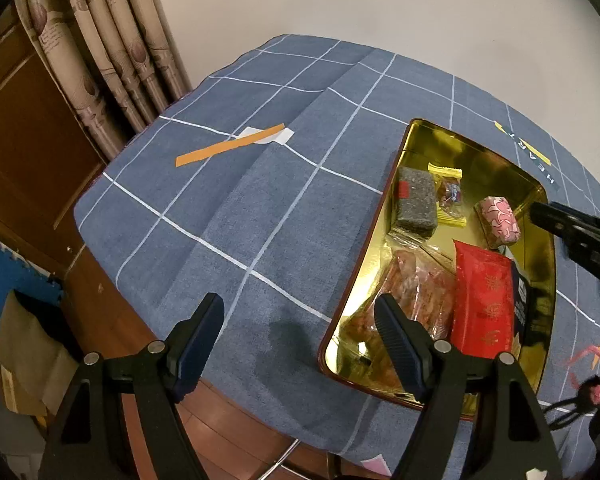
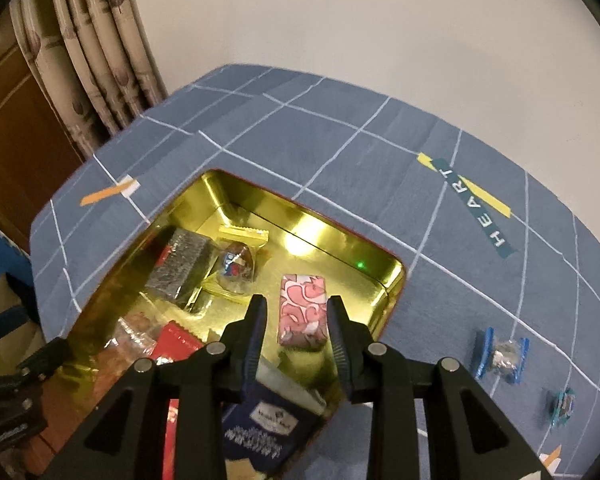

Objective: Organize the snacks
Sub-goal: 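Carry the pink candy into the gold tin and open the right tool, then grasp the blue-and-white wrapped candy with the right tool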

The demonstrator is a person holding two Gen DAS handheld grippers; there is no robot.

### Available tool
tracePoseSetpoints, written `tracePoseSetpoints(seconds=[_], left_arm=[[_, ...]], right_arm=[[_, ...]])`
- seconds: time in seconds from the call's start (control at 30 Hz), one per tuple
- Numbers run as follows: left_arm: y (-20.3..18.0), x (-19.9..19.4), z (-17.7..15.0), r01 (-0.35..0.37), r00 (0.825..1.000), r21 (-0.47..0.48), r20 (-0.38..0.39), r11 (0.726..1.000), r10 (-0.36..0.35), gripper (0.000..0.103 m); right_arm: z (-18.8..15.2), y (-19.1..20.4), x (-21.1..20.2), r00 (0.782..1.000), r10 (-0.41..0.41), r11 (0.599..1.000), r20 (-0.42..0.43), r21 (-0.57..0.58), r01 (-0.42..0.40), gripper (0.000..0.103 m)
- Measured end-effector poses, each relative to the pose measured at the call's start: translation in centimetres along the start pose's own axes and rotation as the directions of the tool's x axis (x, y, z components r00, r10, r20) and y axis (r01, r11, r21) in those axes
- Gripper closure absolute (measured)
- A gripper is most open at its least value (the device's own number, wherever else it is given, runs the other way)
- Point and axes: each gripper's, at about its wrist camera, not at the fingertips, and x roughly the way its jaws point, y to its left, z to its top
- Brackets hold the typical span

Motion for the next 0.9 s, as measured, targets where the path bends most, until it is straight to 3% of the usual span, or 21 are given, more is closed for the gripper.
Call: tracePoseSetpoints(seconds=[0.27,0.43,0.6,0.9], left_arm=[[0.0,0.0,0.0,-0.003,1.0,0.001,0.003,1.0,0.003,0.028],[0.1,0.0,0.0,-0.005,1.0,0.003,0.004,1.0,0.005,0.028],[0.2,-0.2,0.0,-0.012,1.0,0.003,0.007,1.0,0.012,0.028],[0.0,-0.1,0.0,-0.036,0.999,0.007,0.019,0.999,0.036,0.028]], right_arm=[[-2.6,-4.5,-3.7,0.999,-0.029,0.995,0.032,0.1,0.025,0.068],[-4.8,-9.2,-5.3,0.994,-0.109,0.983,0.015,0.152,0.105,0.068],[-7.1,-15.8,-6.5,0.975,-0.219,0.94,-0.019,0.263,0.216,0.063],[-10.8,-22.1,-6.8,0.96,-0.275,0.886,-0.044,0.377,0.271,0.056]])
